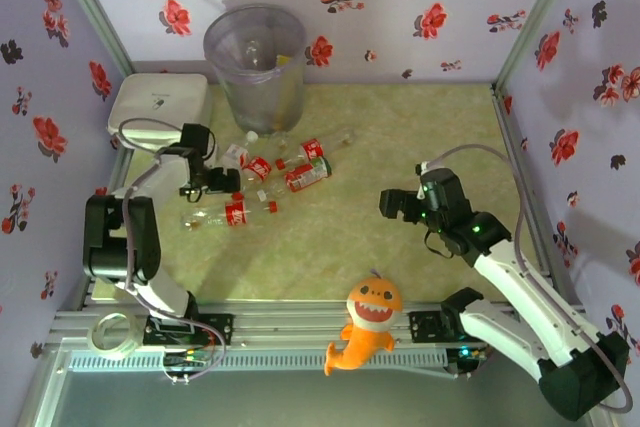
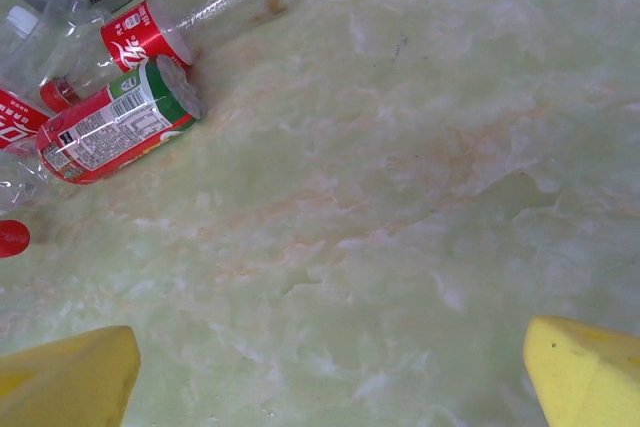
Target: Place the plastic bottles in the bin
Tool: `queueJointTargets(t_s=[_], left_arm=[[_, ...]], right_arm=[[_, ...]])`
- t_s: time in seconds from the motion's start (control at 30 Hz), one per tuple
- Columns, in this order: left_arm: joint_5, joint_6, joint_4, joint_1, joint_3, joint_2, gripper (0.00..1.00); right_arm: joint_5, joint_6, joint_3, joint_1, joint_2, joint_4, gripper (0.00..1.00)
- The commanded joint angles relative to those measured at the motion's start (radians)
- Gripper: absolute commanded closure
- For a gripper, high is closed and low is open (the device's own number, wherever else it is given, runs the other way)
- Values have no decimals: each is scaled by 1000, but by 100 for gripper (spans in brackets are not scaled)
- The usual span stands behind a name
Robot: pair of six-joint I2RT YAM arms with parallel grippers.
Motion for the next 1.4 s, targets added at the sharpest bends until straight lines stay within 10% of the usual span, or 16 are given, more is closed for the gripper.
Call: queueJointTargets(t_s=[0.0, 0.7, 1.37], left_arm=[[4, 37, 35, 10, 54, 47, 1], [42, 46, 38, 21, 115, 180, 38], [-32, -70, -79, 4, -17, -277, 44]], right_arm=[[-8, -10, 24, -9, -11, -15, 1], [22, 29, 0, -12, -58, -50, 1], [-7, 32, 6, -12, -15, 9, 1]])
